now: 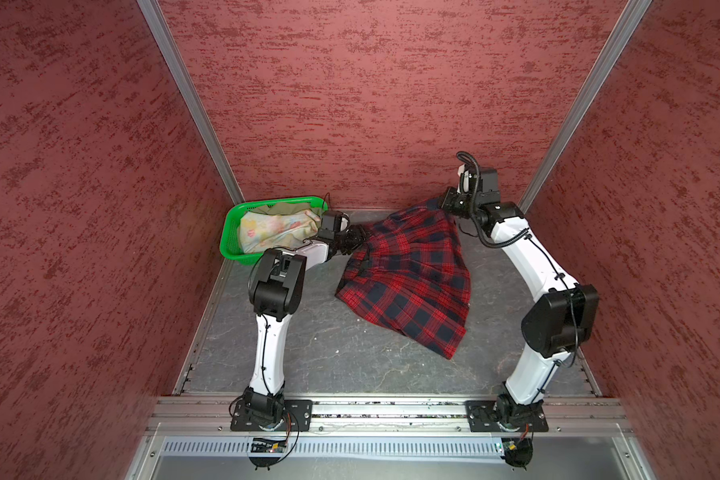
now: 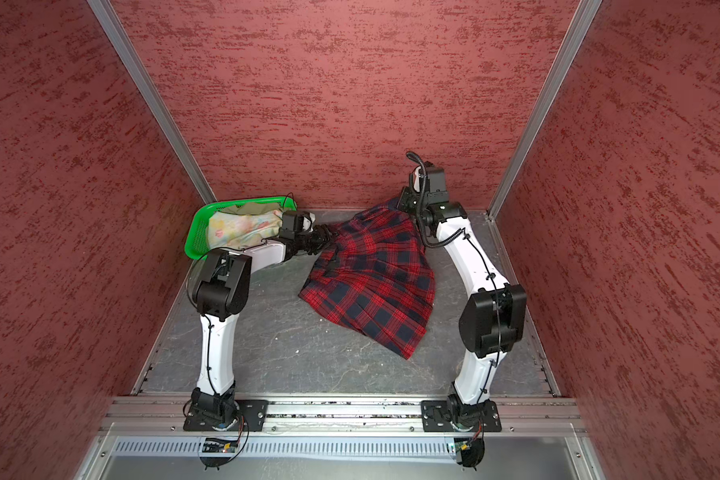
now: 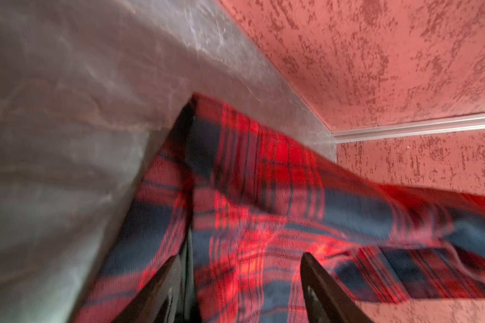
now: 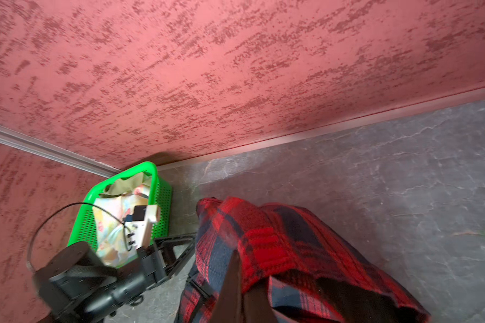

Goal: Fold and stack the skirts
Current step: 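Lower the lifted skirt onto the table with both grippers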

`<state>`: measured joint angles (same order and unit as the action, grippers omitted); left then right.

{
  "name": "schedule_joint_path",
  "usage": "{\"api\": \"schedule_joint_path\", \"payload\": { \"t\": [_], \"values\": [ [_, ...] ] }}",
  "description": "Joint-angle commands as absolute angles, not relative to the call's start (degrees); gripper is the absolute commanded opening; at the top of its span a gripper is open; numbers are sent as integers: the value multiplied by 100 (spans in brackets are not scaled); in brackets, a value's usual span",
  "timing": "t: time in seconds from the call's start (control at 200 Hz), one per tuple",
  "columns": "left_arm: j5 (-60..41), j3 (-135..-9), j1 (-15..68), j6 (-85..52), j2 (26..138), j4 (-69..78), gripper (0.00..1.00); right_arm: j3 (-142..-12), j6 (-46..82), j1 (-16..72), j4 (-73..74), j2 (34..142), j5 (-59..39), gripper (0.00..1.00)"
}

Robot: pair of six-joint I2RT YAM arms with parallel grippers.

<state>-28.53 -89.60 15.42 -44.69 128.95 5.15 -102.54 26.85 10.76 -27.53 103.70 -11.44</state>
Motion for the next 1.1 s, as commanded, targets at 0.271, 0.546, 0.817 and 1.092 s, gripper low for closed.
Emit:
{"api": "schedule_joint_path", "payload": {
  "t": [0.271, 0.546, 0.817, 1.092],
  "values": [
    [-3060, -9374, 1599, -4790, 13740, 2123, 69, -10545, 2874, 1036, -2311, 10087, -1553, 0],
    [-3386, -9803, 1656, -5094, 14236, 3014, 69, -10652, 2880, 1035, -2285, 10021, -1744, 0],
    [-3821, -10192, 1743, -5472, 14597, 3923, 56, -10594, 2936, 1033, -2227, 10057, -1831, 0],
    [-3854, -10187, 1645, -5445, 14431, 4224, 17, -10523, 2898, 989, -2198, 10050, -1763, 0]
  ]
}}
